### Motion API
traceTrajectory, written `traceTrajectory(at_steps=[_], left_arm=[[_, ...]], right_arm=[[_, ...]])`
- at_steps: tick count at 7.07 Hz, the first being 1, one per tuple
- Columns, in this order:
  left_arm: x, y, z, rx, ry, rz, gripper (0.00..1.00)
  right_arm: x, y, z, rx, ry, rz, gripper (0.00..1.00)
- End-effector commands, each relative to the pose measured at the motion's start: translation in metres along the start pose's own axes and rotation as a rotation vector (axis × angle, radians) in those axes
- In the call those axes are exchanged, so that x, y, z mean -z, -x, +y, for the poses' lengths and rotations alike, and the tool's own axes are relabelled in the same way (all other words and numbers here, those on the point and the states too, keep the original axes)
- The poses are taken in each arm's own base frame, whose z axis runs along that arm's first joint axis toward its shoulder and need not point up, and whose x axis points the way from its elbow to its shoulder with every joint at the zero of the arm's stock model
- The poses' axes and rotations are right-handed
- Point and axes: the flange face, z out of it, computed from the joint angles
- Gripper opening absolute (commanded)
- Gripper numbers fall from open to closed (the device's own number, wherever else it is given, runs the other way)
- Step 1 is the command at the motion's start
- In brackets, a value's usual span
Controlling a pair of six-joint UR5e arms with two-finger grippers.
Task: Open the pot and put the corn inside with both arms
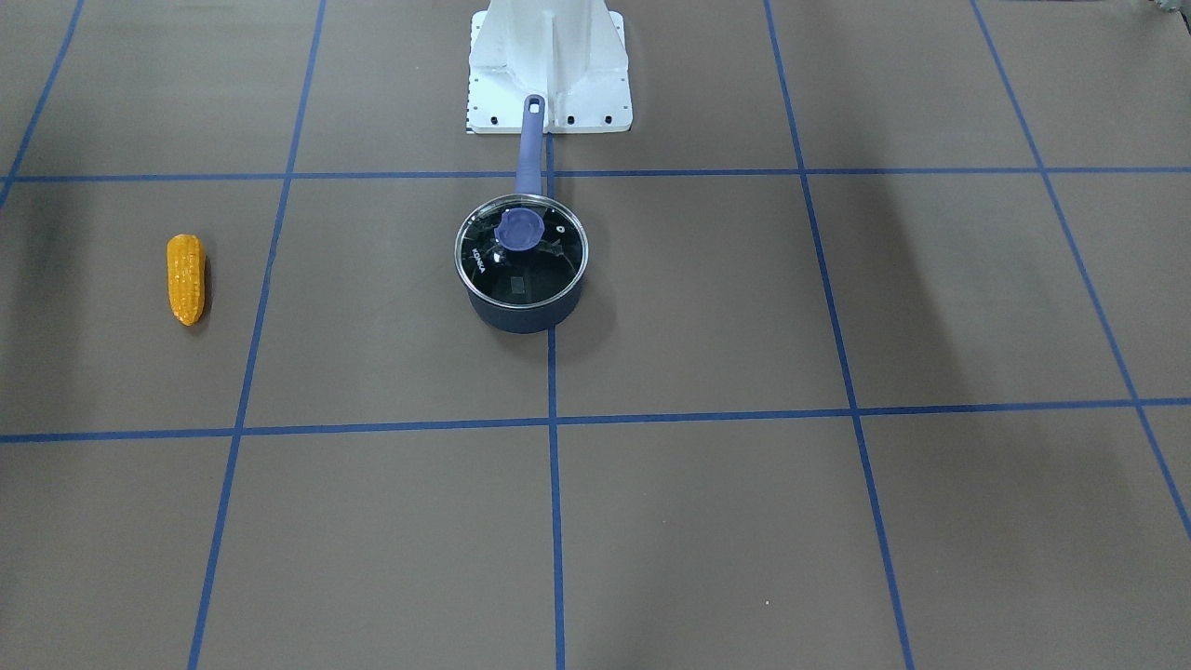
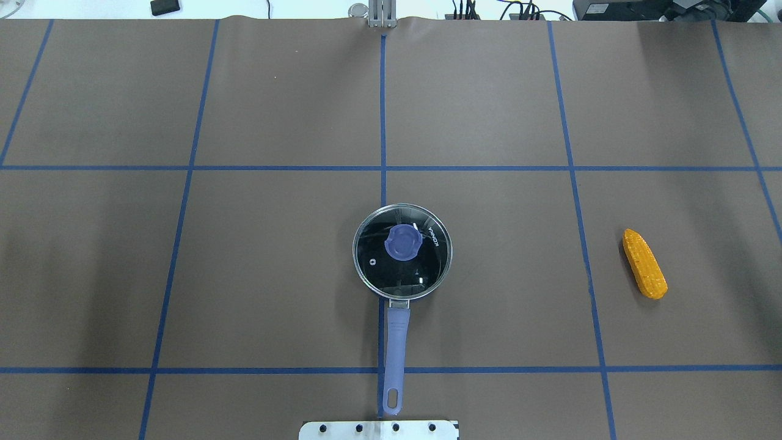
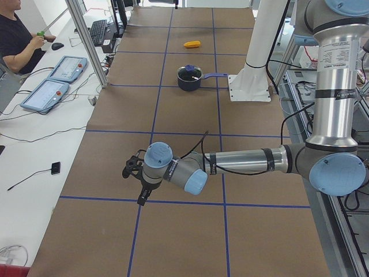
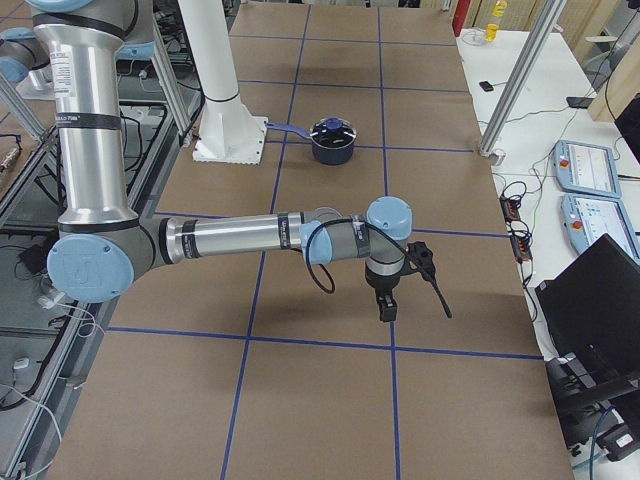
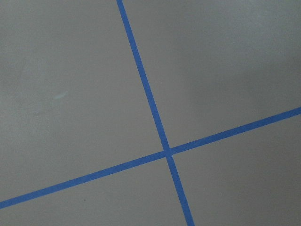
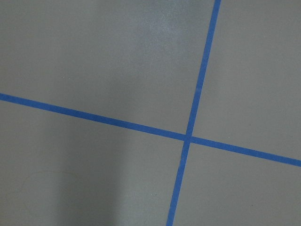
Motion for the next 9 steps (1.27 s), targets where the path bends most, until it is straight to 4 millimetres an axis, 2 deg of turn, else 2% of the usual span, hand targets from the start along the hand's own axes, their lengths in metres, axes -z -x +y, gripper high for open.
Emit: traceTrajectory(at_steps=[1,2,3,4,5,6,7,8,9], left_arm=[[0.0,-0.001,-0.001,-0.002,0.0,-0.002,1.0],[0.002,-0.003,-0.006,0.006,-0.007,0.001,1.0],[0.007,-0.012,-0.022,0.054,-0.023,0.031,1.0],[0.006,-0.042,-0.062,0.083,-0.011,0.096,1.0],[0.01,-0.076,-0.111,0.094,0.019,0.13,1.0],[0.018,-0.116,-0.158,0.096,0.034,0.147,1.0],[0.028,-0.178,-0.197,0.126,0.054,0.171,1.0],[0.033,-0.25,-0.221,0.137,0.091,0.195,0.99],[0.045,-0.308,-0.237,0.151,0.119,0.213,0.99]], right_arm=[[0.001,0.0,-0.001,-0.002,-0.001,-0.003,1.0],[-0.001,0.0,0.001,-0.007,0.004,-0.011,1.0],[-0.009,-0.006,0.017,-0.02,0.021,-0.008,1.0],[-0.011,0.007,0.008,0.008,0.024,-0.021,1.0],[-0.014,0.021,0.004,0.041,0.029,-0.026,1.0],[-0.005,0.043,-0.005,0.096,0.006,-0.017,1.0],[0.003,0.068,-0.021,0.138,-0.015,-0.026,1.0],[0.001,0.078,-0.022,0.148,-0.012,-0.031,1.0],[0.008,0.084,-0.024,0.161,-0.027,-0.03,1.0]])
